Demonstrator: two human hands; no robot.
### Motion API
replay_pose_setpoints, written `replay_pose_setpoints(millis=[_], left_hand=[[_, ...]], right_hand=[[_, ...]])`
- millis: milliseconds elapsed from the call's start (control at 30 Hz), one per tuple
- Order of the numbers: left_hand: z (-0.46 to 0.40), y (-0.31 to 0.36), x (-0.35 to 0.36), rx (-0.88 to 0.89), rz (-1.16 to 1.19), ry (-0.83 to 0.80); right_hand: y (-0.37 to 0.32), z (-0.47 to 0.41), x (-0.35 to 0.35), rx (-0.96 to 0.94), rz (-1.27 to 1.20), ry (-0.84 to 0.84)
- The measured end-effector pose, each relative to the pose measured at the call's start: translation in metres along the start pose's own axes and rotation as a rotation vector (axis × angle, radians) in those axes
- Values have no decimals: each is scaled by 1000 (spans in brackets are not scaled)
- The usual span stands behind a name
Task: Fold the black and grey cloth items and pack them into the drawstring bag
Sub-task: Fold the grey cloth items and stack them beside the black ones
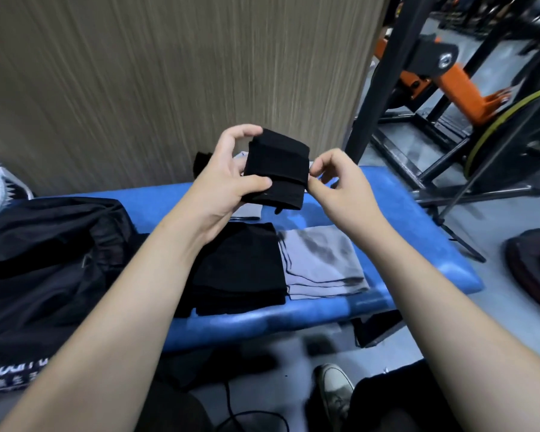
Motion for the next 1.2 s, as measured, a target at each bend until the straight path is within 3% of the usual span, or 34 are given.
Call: replay_pose_setpoints(millis=[233, 433, 600, 867, 1200], left_hand=[[-6, -10, 23, -49, -71, 19], [-10, -11, 35, -32, -123, 57], [-10, -16, 35, -24, -278, 41], [2, -8, 7, -23, -270, 81], [54, 7, -75, -94, -328, 239]], right_hand=[[18, 12, -12, 193, -257, -55], [24, 15, -5, 221, -486, -164], [22, 15, 2, 208, -530, -217], [12, 14, 12, 215, -491, -256], [-24, -4, 77, 153, -379, -320]])
Point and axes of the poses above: each hand's wrist, its own z-axis away from the middle knuckle, its own x-axis out of the palm, y = z × x, the point moved 9 cm from there along -z, towards the middle knuckle, and after that the axes turned 6 degrees about -y, right-handed, at the moved point
